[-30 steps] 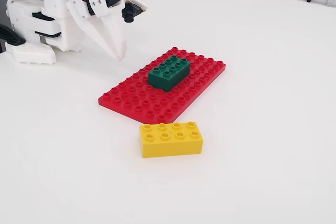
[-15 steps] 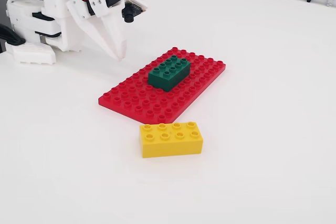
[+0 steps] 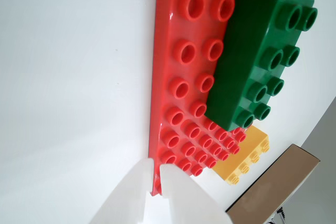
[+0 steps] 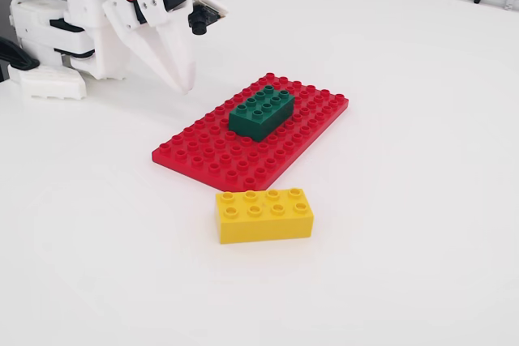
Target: Put yellow lego brick onto the green one
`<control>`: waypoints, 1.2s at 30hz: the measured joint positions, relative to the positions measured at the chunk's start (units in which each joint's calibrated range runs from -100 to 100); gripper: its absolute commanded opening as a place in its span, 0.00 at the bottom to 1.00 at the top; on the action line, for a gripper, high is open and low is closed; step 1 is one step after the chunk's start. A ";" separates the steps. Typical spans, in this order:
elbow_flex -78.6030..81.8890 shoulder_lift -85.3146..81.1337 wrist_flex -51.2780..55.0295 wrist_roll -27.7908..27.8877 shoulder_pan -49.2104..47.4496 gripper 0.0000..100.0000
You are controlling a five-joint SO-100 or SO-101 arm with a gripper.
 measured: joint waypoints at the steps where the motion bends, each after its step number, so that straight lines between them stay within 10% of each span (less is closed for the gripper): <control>1: 0.00 0.00 0.00 0.00 0.00 0.02; 27: -19.66 1.44 0.52 0.21 4.87 0.14; 36: -42.83 27.10 0.52 -3.38 5.16 0.14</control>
